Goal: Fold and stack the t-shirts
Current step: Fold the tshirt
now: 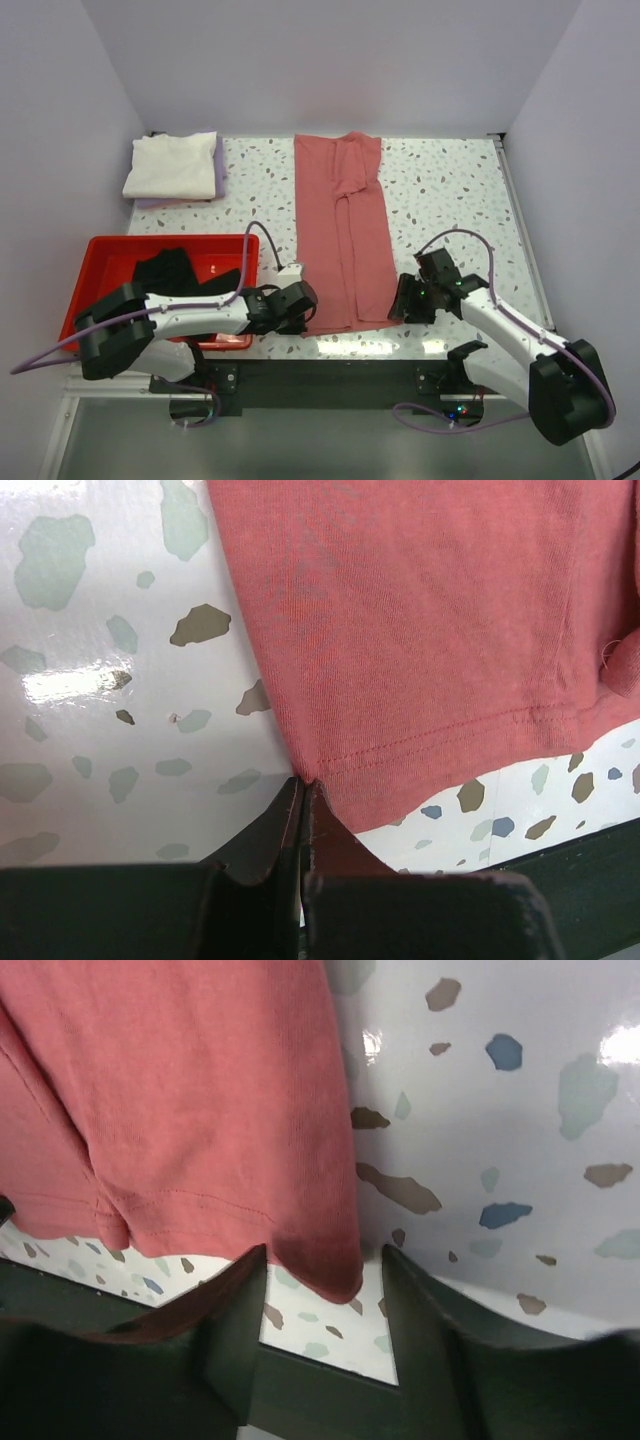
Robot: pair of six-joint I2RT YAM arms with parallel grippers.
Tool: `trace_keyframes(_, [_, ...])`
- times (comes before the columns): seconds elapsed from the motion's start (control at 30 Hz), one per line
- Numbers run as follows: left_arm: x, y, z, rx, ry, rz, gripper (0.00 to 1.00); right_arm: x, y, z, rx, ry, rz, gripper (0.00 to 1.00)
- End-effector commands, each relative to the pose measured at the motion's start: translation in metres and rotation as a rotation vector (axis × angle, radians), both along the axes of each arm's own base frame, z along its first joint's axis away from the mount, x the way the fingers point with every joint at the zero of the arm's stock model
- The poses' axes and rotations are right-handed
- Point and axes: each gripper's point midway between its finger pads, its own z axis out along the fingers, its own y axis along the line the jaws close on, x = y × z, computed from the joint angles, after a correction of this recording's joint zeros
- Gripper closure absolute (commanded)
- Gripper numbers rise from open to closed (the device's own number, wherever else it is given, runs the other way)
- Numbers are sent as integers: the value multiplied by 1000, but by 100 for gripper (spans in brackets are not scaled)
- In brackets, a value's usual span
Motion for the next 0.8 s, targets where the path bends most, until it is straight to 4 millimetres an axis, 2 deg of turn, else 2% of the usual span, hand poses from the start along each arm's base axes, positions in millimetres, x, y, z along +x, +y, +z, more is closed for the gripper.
trace_keyframes(0.0, [-15,37,-21,131,50,16,100,10,1,-7,-9,-16,-12,53])
trace_keyframes(0.03, [-15,37,-21,132,53,17,100,9,4,-8,11,-10,-6,58])
trace_keyframes(0.07, [-15,37,-21,133,53,15,100,7,6,-8,20,1,-4,73])
trace_keyframes(0.2, [-20,39,-21,135,76,15,100,-10,2,-8,13,50,-1,97])
trace_keyframes(0.23, [-23,43,-24,145,84,11,100,-22,0,-11,17,88,9,100])
trace_keyframes(0.3, [-31,51,-28,153,108,1,100,-33,1,-9,40,105,10,100])
trace_keyframes(0.33, [-33,53,-28,155,117,-5,100,-46,-1,-14,45,138,13,100])
trace_keyframes(0.43, [-43,51,-26,122,144,-35,100,-65,0,-11,82,170,11,100])
trace_keyframes(0.57, [-57,45,-20,53,179,-82,100,-77,-2,-1,111,154,1,100])
trace_keyframes(0.63, [-56,42,-15,16,164,-76,100,-82,-1,2,127,151,7,100])
trace_keyframes(0.77, [-56,30,-6,-43,157,-93,100,-79,2,10,149,115,21,100])
